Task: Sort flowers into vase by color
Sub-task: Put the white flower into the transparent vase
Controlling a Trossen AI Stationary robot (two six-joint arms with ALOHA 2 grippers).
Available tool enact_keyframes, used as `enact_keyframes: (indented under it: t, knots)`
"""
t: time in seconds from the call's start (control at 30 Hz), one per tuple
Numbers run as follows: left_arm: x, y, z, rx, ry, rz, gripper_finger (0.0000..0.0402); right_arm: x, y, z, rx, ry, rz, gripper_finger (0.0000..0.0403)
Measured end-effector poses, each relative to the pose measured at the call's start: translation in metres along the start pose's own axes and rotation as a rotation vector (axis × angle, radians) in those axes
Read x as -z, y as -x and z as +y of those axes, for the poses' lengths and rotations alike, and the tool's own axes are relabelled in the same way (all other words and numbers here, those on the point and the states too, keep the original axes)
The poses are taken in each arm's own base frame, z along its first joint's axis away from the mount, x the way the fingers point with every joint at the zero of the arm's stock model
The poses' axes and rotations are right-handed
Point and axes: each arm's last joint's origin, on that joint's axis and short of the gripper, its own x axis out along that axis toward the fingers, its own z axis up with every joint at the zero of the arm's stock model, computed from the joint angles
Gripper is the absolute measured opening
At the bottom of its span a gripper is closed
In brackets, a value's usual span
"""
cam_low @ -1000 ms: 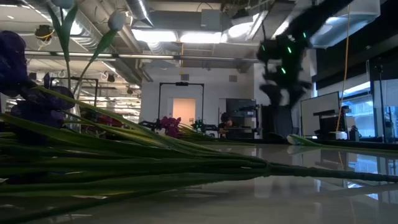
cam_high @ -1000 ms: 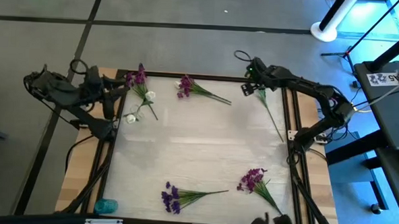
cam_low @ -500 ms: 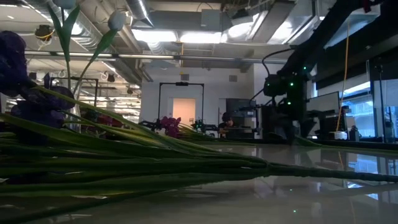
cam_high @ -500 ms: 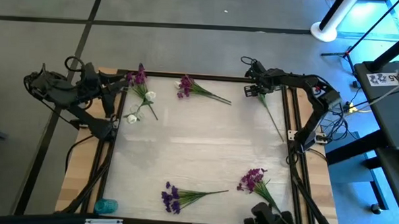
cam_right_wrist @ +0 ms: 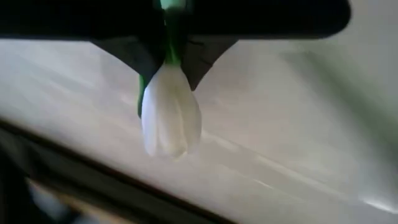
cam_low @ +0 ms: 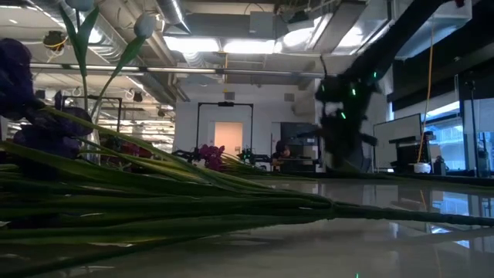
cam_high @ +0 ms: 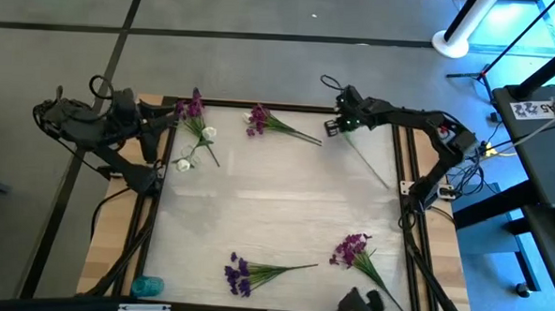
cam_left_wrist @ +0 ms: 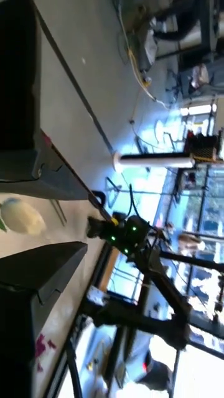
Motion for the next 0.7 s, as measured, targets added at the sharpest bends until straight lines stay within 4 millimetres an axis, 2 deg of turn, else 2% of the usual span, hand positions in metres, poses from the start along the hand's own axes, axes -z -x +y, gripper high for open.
enact_keyframes:
  t: [0.07,0.13,0.27,0.37,0.47,0.7]
  knots:
    - [-0.004,0.000,-0.003,0.046,-0.009,-0.018,0.0115,-0.005,0.020,0.020,-0.108,0.042,-0.101,0.0042]
    - [-0.009,0.001,-0.008,0.163,-0.027,-0.027,0.0115,-0.009,0.046,0.042,-0.206,0.094,-0.228,0.0041]
    - [-0.018,-0.002,-0.026,0.406,-0.096,-0.070,0.0115,0.000,0.101,0.092,-0.424,0.227,-0.450,0.0015]
    - [-0.026,-0.005,-0.039,0.501,-0.117,-0.133,0.0115,0.014,0.144,0.125,-0.600,0.329,-0.618,0.0012]
    - [-0.032,-0.009,-0.049,0.532,-0.143,-0.193,0.0115,0.033,0.181,0.149,-0.758,0.395,-0.740,0.0022]
    - [-0.033,-0.022,-0.075,0.546,-0.179,-0.230,0.0115,0.081,0.229,0.188,-1.027,0.516,-0.849,0.0017]
